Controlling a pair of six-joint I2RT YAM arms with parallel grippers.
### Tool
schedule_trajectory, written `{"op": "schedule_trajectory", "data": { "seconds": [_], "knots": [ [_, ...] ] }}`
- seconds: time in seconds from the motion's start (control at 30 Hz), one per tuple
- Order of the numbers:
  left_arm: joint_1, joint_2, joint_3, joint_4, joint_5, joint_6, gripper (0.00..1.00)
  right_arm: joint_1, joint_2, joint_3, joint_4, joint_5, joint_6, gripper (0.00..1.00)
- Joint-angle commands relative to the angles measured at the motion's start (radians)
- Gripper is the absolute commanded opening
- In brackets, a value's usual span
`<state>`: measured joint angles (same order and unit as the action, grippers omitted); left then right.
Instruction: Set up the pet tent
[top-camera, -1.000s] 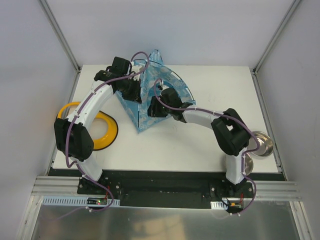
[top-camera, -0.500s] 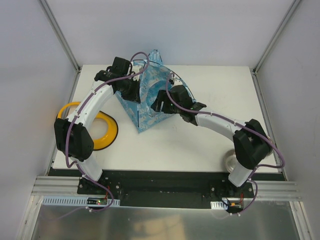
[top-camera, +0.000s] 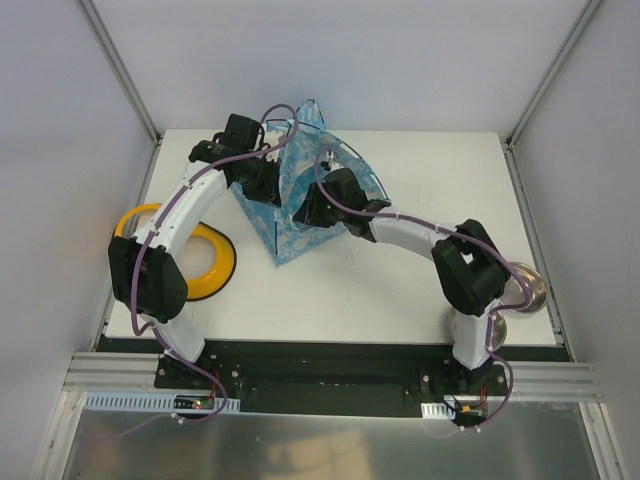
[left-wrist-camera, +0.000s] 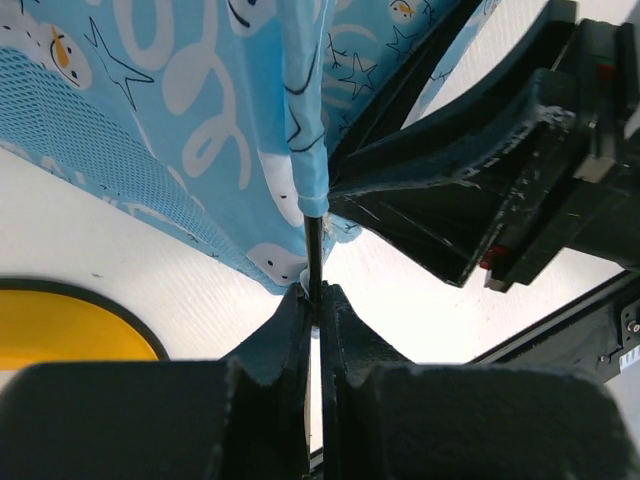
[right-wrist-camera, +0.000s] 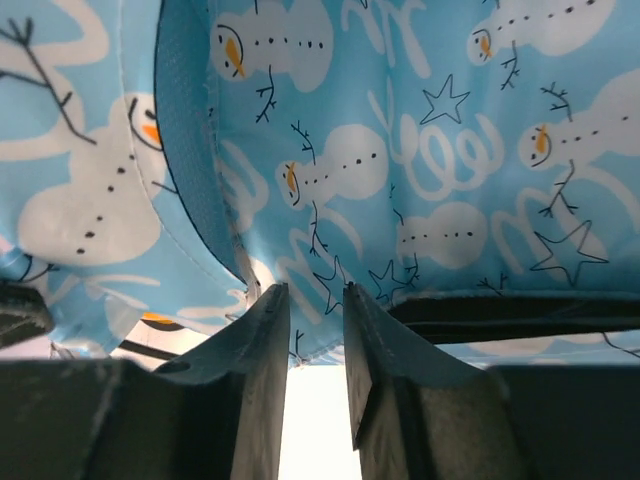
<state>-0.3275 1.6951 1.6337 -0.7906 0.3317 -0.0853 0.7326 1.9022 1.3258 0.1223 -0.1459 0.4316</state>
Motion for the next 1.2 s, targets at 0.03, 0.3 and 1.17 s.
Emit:
{"op": "schedule_trajectory", "data": {
  "seconds": [0.03,0.3,1.17],
  "knots": [
    [-0.004,-0.025,0.012,0.002,0.029,-0.016,0.00,0.001,0.063,0.076,0.071,-0.072,0.067,0.31],
    [-0.004,-0.029,0.038,0.004,0.108,-0.042,0.00,0.013,0.161,0.113,0.108,-0.074,0.127,0.29],
    [-0.025,-0.071,0.086,0.004,0.233,0.155,0.00,-0.004,-0.455,-0.102,-0.242,0.368,-0.066,0.68]
  ]
}}
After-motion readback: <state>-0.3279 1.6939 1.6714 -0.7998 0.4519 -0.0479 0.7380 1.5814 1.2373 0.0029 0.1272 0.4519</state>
